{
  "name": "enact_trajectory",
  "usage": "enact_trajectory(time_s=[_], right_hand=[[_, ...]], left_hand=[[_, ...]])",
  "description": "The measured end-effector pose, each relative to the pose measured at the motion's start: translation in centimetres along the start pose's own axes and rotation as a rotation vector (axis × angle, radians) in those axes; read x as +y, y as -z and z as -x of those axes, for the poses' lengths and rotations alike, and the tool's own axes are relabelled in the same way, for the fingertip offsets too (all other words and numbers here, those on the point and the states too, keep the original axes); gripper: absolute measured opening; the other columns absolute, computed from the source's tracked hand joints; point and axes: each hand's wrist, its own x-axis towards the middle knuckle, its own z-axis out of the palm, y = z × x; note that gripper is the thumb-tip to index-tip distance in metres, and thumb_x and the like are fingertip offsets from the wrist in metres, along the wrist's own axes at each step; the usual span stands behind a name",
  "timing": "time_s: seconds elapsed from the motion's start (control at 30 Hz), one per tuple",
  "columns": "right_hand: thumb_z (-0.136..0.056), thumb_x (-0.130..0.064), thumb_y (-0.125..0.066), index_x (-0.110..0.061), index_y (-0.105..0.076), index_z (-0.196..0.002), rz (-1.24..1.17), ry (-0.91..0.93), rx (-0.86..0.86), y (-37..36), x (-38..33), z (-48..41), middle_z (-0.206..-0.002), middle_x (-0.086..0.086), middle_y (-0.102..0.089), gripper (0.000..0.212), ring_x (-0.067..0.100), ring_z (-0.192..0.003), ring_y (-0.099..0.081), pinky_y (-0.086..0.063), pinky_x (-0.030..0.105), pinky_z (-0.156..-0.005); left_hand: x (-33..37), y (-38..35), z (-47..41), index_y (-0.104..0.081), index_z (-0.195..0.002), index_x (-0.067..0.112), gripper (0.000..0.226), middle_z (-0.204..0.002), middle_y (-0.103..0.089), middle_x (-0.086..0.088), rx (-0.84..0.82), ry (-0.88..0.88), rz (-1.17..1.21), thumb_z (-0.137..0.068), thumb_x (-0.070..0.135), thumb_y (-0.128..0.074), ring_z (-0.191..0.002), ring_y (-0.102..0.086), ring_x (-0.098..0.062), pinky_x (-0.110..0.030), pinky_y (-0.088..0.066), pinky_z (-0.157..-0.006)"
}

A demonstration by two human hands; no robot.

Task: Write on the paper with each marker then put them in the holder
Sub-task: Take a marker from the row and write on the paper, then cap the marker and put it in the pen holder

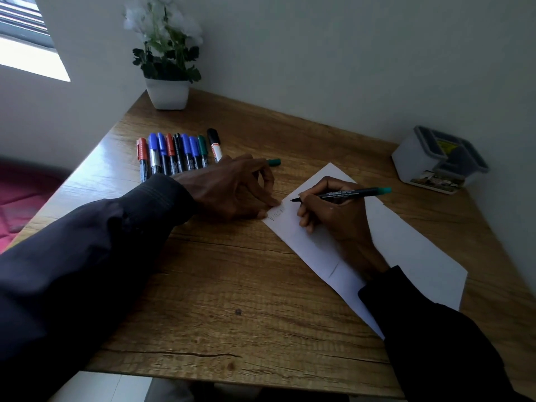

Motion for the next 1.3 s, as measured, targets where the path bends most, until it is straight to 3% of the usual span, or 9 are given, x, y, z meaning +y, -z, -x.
enact_trajectory(time_s=[0.33, 0.47, 0.57, 0.67, 0.8, 1.0, 1.07, 1.2, 1.3], right_hand=[[-0.095, 0.001, -0.064, 0.010, -0.066, -0.089, -0.013, -0.016, -0.018, -0.1, -0.1, 0.2, -0.071, 0.019, -0.071, 0.011, 0.027, -0.053, -0.067, -0.055, 0.028, -0.048], [-0.096, 0.001, -0.063, 0.012, -0.065, -0.095, -0.047, -0.029, -0.032, 0.0, -0.4, 0.4, -0.073, 0.020, -0.071, 0.011, 0.027, -0.056, -0.067, -0.055, 0.028, -0.049], [-0.096, 0.001, -0.063, 0.012, -0.063, -0.099, -0.141, -0.068, -0.014, 0.3, -1.2, 0.3, -0.078, 0.021, -0.072, 0.011, 0.026, -0.061, -0.069, -0.056, 0.028, -0.053], [-0.094, -0.002, -0.064, 0.005, -0.067, -0.097, -0.277, -0.074, 0.010, 0.7, -2.4, 0.0, -0.084, 0.022, -0.072, 0.008, 0.027, -0.068, -0.069, -0.058, 0.029, -0.059], [-0.099, -0.011, -0.054, 0.006, -0.069, -0.102, -0.439, -0.133, 0.002, 1.8, -3.6, -0.3, -0.090, 0.026, -0.072, 0.023, 0.031, -0.074, -0.071, -0.060, 0.033, -0.066], [-0.097, -0.005, -0.058, 0.000, -0.065, -0.092, -0.305, -0.167, 0.110, 2.6, -4.0, -0.4, -0.067, 0.015, -0.064, 0.010, 0.023, -0.051, -0.055, -0.041, 0.026, -0.043], [-0.096, -0.006, -0.060, 0.002, -0.067, -0.096, -0.374, -0.185, 0.078, 2.9, -4.3, -0.1, -0.074, 0.016, -0.066, 0.011, 0.024, -0.058, -0.058, -0.045, 0.025, -0.047], [-0.094, -0.021, -0.053, 0.010, -0.065, -0.120, -0.499, -0.216, -0.048, 4.1, -4.9, 0.5, -0.099, 0.023, -0.071, 0.042, 0.023, -0.074, -0.066, -0.053, 0.027, -0.062], [-0.100, -0.009, -0.053, 0.006, -0.068, -0.119, -0.396, -0.158, -0.021, 4.8, -4.9, 0.7, -0.102, 0.027, -0.072, 0.029, 0.026, -0.073, -0.067, -0.054, 0.026, -0.059]], left_hand=[[1.0, 0.4, 0.4, -0.050, -0.122, 0.033, 0.050, -0.122, -0.045, 0.010, -0.006, 0.027, -0.029, -0.079, 0.039, -0.075, -0.108, -0.049, -0.011, -0.018, -0.044, -0.075], [1.2, 0.5, 0.7, -0.052, -0.118, 0.032, 0.046, -0.115, -0.046, 0.018, 0.009, 0.018, 0.026, -0.079, 0.035, -0.076, -0.101, -0.049, -0.001, -0.014, -0.042, -0.072], [1.1, 0.6, 0.7, -0.057, -0.112, 0.030, 0.036, -0.114, -0.051, 0.022, 0.115, -0.035, 0.074, -0.080, 0.028, -0.075, -0.104, -0.051, 0.009, -0.018, -0.048, -0.083], [0.5, 0.8, 0.4, -0.064, -0.107, 0.031, 0.026, -0.119, -0.053, 0.014, 0.305, -0.054, 0.044, -0.083, 0.025, -0.073, -0.110, -0.051, -0.001, -0.020, -0.046, -0.086], [-0.5, 0.9, -0.9, -0.068, -0.110, 0.025, 0.030, -0.120, -0.053, 0.006, 0.477, -0.001, -0.104, -0.082, 0.032, -0.073, -0.113, -0.048, -0.009, -0.030, -0.045, -0.093], [-0.1, 0.8, -3.8, -0.070, -0.097, 0.025, 0.019, -0.112, -0.058, 0.007, 0.466, 0.123, -0.137, -0.080, 0.030, -0.076, -0.103, -0.053, -0.010, -0.027, -0.048, -0.084], [-0.1, 0.6, -4.2, -0.071, -0.093, 0.025, 0.014, -0.110, -0.061, 0.005, 0.430, 0.123, -0.143, -0.079, 0.027, -0.076, -0.102, -0.056, -0.011, -0.031, -0.052, -0.086], [-0.1, 0.2, -3.7, -0.071, -0.092, 0.024, 0.011, -0.107, -0.063, 0.006, 0.430, 0.102, -0.140, -0.081, 0.024, -0.074, -0.100, -0.057, -0.010, -0.033, -0.054, -0.086], [0.5, 0.3, -2.8, -0.071, -0.093, 0.022, 0.010, -0.095, -0.067, 0.010, 0.478, 0.061, -0.062, -0.083, 0.020, -0.073, -0.089, -0.061, -0.003, -0.025, -0.054, -0.080]])
